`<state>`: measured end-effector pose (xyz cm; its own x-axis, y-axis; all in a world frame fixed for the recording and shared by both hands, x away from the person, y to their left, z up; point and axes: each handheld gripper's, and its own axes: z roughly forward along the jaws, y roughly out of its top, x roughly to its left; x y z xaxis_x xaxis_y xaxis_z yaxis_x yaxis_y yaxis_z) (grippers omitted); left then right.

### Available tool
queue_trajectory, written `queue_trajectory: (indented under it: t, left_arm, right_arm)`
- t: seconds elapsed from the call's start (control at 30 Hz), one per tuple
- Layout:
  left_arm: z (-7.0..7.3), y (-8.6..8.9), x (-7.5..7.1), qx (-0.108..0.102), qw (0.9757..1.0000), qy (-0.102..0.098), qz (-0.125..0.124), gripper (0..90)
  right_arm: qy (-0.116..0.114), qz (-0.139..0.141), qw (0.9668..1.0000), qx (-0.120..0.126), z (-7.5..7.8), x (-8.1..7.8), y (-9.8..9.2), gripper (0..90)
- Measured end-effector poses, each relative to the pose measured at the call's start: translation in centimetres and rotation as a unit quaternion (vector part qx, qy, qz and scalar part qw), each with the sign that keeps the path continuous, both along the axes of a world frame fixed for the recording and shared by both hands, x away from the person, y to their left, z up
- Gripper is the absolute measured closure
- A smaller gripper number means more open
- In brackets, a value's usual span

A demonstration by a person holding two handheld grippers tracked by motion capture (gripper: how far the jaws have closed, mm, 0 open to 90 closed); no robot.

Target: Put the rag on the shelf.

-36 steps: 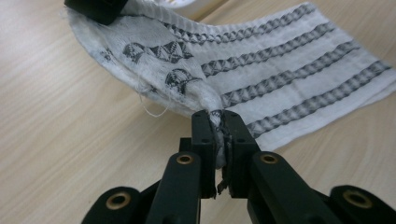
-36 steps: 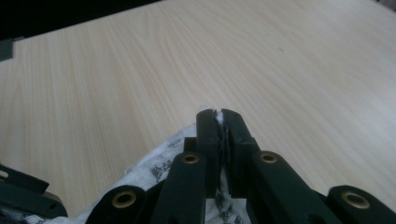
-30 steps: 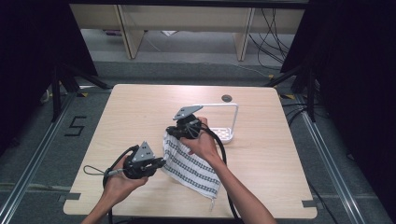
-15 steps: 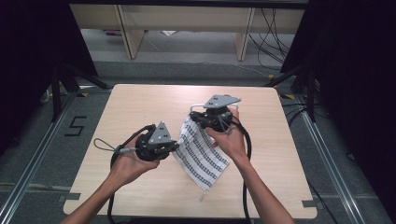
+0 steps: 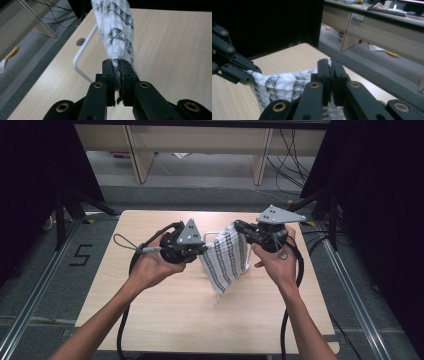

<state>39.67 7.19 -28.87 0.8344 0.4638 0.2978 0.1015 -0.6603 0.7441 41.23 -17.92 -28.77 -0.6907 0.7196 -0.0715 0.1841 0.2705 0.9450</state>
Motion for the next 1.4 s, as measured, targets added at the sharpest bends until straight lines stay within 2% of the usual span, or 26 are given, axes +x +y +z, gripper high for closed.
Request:
queue_trajectory:
  t: [0.03,0.1,0.13,0.2,0.3,0.33,0.37,0.43,0.5,0.57,0.6,0.63,0.73,0.77,0.83,0.87,0.9,0.93,1.0,1.03,1.23,1.3,1.33,1.4]
  left_arm:
    - [0.7,-0.2,0.6,0.000,1.0000,-0.001,-0.002,84.3]
    - [1.0,-0.2,0.9,0.003,1.0000,-0.001,-0.003,84.3]
    - [1.7,-0.6,1.8,0.007,1.0000,0.002,-0.002,84.3]
    - [2.1,-0.8,2.7,0.002,0.9999,0.011,-0.004,84.2]
    - [2.6,-1.1,4.0,0.002,0.9999,0.012,0.005,84.1]
    - [2.6,-1.1,4.0,0.002,0.9999,0.012,0.005,84.1]
    - [2.8,-1.3,4.9,0.001,0.9999,0.010,0.007,84.0]
    - [2.9,-1.4,5.3,0.001,0.9999,0.009,0.008,83.9]
    - [3.1,-1.7,6.6,0.007,0.9997,0.011,0.019,83.8]
    - [3.4,-2.0,7.4,0.007,0.9997,0.012,0.022,83.8]
    - [3.4,-2.0,7.4,0.007,0.9997,0.012,0.022,83.8]
    - [3.8,-2.2,8.1,0.008,0.9996,0.013,0.024,83.8]
    - [4.4,-2.4,8.6,0.006,0.9996,0.014,0.025,83.8]
    - [4.9,-2.5,9.0,0.008,0.9995,0.015,0.026,83.8]
    - [5.4,-2.6,9.4,0.007,0.9994,0.017,0.029,84.0]
    - [5.4,-2.6,9.4,0.007,0.9994,0.017,0.029,83.9]
    - [5.7,-2.7,9.7,0.004,0.9994,0.016,0.031,83.9]
    - [5.8,-2.8,9.9,0.004,0.9993,0.017,0.032,84.0]
    - [5.9,-2.8,10.4,-0.002,0.9992,0.019,0.036,83.9]
    - [5.9,-2.8,10.6,-0.005,0.9991,0.020,0.038,83.9]
    - [5.7,-2.8,11.9,-0.017,0.9983,0.027,0.049,84.0]
    - [5.7,-3.0,12.6,-0.015,0.9981,0.024,0.054,84.0]
    - [5.7,-3.0,12.6,-0.015,0.9981,0.024,0.054,84.0]
    - [5.5,-3.1,13.3,-0.021,0.9979,0.025,0.056,84.0]
  right_arm:
    - [0.002,-0.002,1.0000,0.003,0.2,0.0,-0.2,87.9]
    - [0.000,-0.007,1.0000,0.005,0.4,0.1,-0.4,88.0]
    - [-0.011,-0.016,0.9998,0.006,0.8,0.5,-0.7,88.0]
    - [-0.014,-0.025,0.9996,0.006,1.1,1.0,-0.9,88.1]
    - [-0.016,-0.036,0.9992,0.010,1.2,2.0,-1.2,88.0]
    - [-0.016,-0.041,0.9989,0.012,1.3,2.3,-1.3,88.1]
    - [-0.014,-0.047,0.9987,0.012,1.3,2.6,-1.3,88.1]
    - [-0.012,-0.051,0.9985,0.013,1.3,2.9,-1.3,88.1]
    - [-0.005,-0.062,0.9980,0.014,1.3,3.8,-1.2,88.1]
    - [-0.009,-0.070,0.9975,0.004,1.5,4.3,-1.4,88.2]
    - [0.001,-0.073,0.9973,0.010,1.6,4.5,-1.3,88.2]
    - [-0.004,-0.075,0.9971,0.010,1.7,4.8,-1.4,88.2]
    - [-0.003,-0.086,0.9961,0.016,1.9,5.3,-1.7,88.2]
    - [0.007,-0.087,0.9960,0.021,2.0,5.3,-1.7,88.2]
    - [-0.002,-0.091,0.9957,0.020,2.2,5.6,-1.8,88.2]
    - [0.006,-0.090,0.9957,0.019,2.3,5.6,-1.8,88.2]
    - [-0.006,-0.088,0.9959,0.017,2.3,5.8,-1.9,88.2]
    - [0.003,-0.088,0.9960,0.018,2.4,5.9,-1.9,88.2]
    - [-0.003,-0.090,0.9957,0.017,2.5,6.3,-2.0,88.2]
    - [0.010,-0.095,0.9952,0.021,2.6,6.3,-1.9,88.2]
    - [0.015,-0.098,0.9950,0.017,2.8,7.7,-1.9,88.1]
    - [0.016,-0.104,0.9944,0.013,2.9,8.7,-1.8,88.1]
    - [0.016,-0.104,0.9944,0.013,2.9,8.7,-1.8,88.1]
    - [0.025,-0.108,0.9937,0.014,2.8,9.6,-1.8,88.2]
